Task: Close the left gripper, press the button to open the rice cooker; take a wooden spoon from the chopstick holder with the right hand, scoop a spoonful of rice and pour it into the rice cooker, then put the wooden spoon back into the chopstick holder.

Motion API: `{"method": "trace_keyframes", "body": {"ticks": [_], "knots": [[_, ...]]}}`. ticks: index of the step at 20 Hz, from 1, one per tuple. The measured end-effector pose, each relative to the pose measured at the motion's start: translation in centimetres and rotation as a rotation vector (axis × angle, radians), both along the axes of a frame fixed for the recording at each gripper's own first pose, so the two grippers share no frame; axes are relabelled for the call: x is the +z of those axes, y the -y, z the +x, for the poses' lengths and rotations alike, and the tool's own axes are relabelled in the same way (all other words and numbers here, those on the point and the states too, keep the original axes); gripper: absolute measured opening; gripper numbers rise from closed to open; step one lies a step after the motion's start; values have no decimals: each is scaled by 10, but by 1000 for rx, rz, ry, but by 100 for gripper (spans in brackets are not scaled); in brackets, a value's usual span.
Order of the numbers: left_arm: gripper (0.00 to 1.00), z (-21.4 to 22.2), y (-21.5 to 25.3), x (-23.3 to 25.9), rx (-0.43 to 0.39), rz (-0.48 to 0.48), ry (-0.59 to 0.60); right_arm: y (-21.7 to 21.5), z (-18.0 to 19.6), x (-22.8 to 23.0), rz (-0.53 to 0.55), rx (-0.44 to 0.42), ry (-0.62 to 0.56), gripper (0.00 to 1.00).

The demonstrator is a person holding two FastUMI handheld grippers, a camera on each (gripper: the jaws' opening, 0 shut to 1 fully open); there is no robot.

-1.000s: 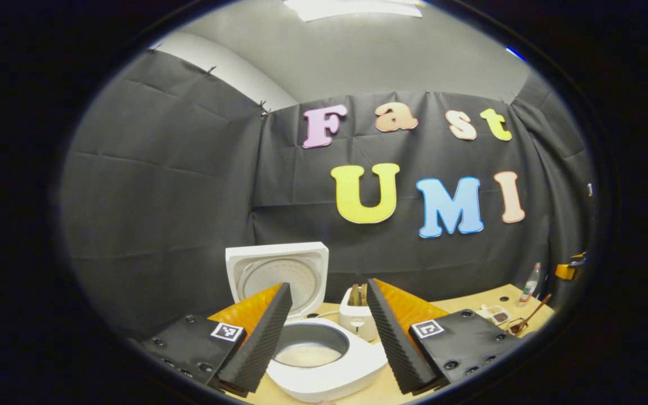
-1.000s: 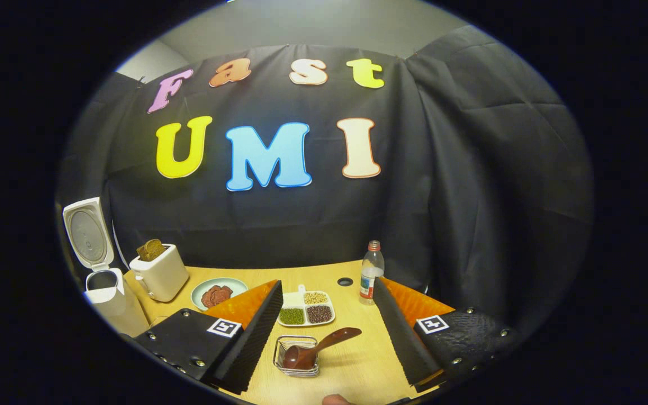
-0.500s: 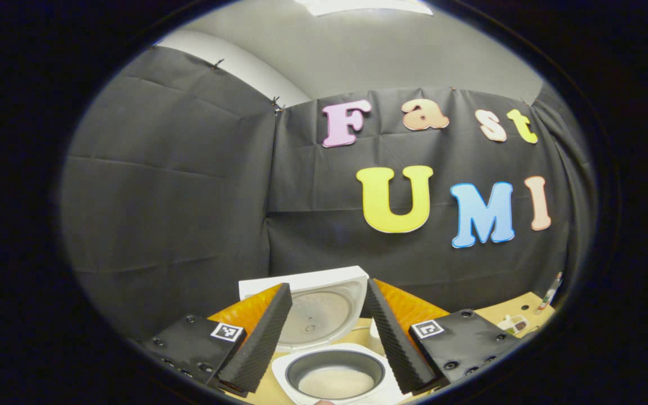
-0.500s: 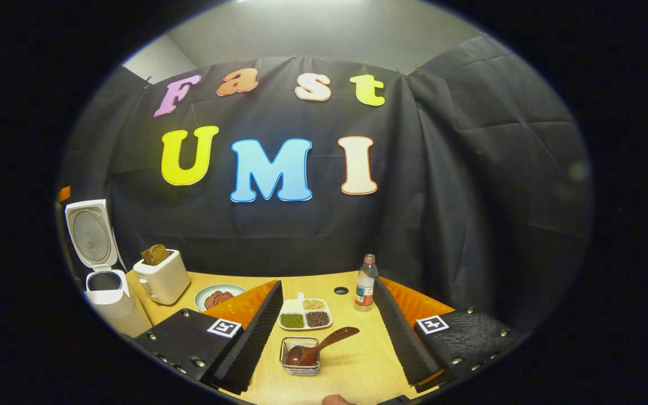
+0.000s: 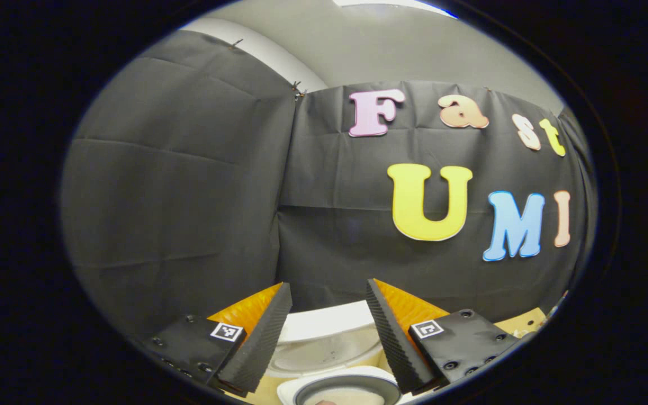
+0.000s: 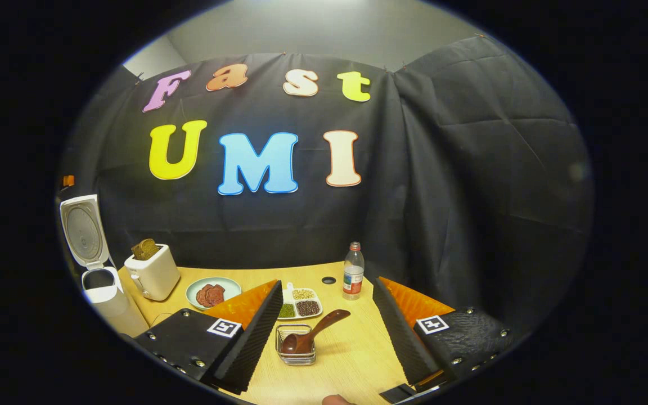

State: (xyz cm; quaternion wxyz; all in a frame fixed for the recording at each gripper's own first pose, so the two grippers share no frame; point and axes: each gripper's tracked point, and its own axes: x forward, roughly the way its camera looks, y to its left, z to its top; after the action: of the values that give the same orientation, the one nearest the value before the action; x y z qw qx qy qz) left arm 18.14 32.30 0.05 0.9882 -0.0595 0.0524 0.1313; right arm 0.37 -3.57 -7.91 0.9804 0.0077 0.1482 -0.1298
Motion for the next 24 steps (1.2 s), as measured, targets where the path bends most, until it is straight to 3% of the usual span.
{"method": "trace_keyframes", "body": {"ticks": [7, 8, 9, 11, 24], "knots": [[89, 49, -18, -51, 7, -3, -157, 6, -15, -6, -15, -32, -29, 98], [89, 49, -19, -50, 16, -1, -146, 7, -16, -6, -16, -32, -29, 98], [98, 49, -19, -48, 13, -8, -137, 7, -16, -5, -19, -30, -29, 98], [96, 49, -11, -46, 4, -17, -128, 9, -17, -4, -29, -26, -28, 98], [97, -19, 44, -53, -2, -10, -139, 1, 1, 5, 28, 103, 36, 98]]}}
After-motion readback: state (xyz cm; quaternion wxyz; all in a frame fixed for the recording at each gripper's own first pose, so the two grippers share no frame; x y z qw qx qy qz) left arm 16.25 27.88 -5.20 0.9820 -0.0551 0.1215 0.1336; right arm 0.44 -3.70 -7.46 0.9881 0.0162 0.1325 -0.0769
